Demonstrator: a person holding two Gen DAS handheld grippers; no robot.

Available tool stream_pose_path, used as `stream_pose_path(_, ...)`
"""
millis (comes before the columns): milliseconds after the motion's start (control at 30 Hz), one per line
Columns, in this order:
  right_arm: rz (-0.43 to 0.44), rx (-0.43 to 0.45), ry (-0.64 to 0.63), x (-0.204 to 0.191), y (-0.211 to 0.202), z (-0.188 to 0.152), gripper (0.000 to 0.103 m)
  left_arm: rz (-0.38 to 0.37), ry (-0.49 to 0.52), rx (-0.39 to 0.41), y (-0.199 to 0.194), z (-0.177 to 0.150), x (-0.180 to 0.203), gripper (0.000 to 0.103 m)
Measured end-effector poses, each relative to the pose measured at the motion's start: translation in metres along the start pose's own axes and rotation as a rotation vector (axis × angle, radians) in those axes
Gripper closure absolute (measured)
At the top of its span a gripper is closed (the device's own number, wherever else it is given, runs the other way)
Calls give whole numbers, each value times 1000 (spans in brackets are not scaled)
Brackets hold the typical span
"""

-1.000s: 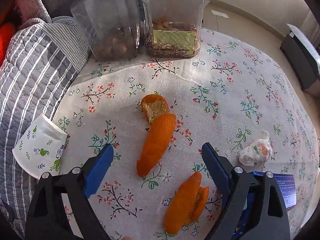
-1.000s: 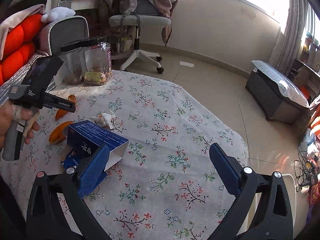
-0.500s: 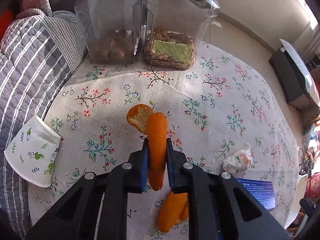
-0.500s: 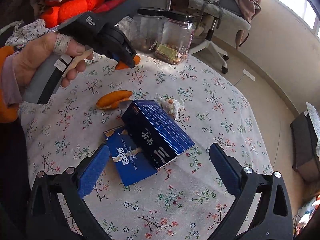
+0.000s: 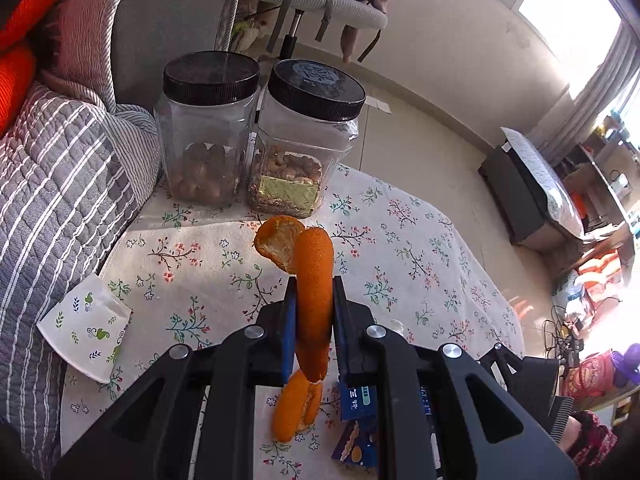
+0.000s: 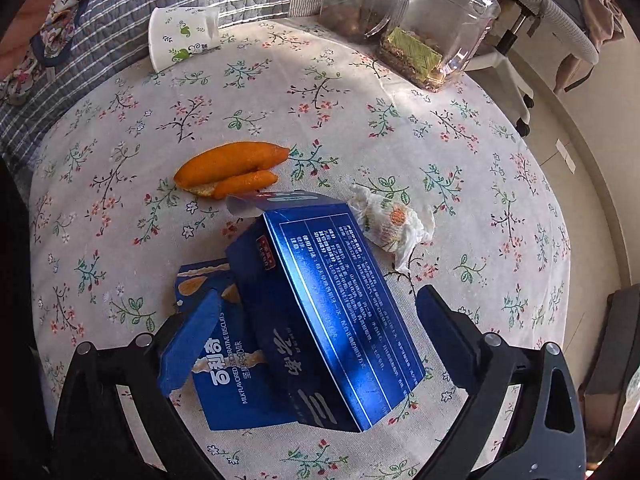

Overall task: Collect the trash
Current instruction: 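Grasp the orange peel with the left gripper while the right gripper grasps the blue box, then carry the orange peel with the left gripper while the right gripper carries the blue box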

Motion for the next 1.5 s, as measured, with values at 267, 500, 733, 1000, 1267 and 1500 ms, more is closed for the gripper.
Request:
stream_pose_path(267, 200, -17, 190, 19, 9, -3, 33, -17, -6, -21, 5, -1, -1, 87)
stream_pose_path(500, 187, 72, 242, 19, -2, -6, 41, -7, 1, -13, 8, 0, 1, 87)
stream_pose_path(733, 145, 195, 310, 23, -30, 3, 42, 0, 0, -6, 8, 0, 1, 87)
stream_pose_path(1000, 17, 408, 457, 35, -86, 16, 42, 5, 5, 44, -1, 3, 6, 87)
stream_pose_path(1267, -156, 546, 553, 44, -128, 4, 41, 46, 54, 108, -16, -1, 24, 87)
stream_pose_path(1500, -277, 619, 665, 60, -159, -23, 41, 112, 123, 173, -29, -11, 49, 87)
Point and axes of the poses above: each gripper's, at about its wrist camera, not at the fingertips, and y roughly the way its jaws point, x to its right, z to its top, the point moved 5 cm from there along y, roughly the way its jaws point, and after that the axes turned 11 degrees about y, right-handed, at the moved point
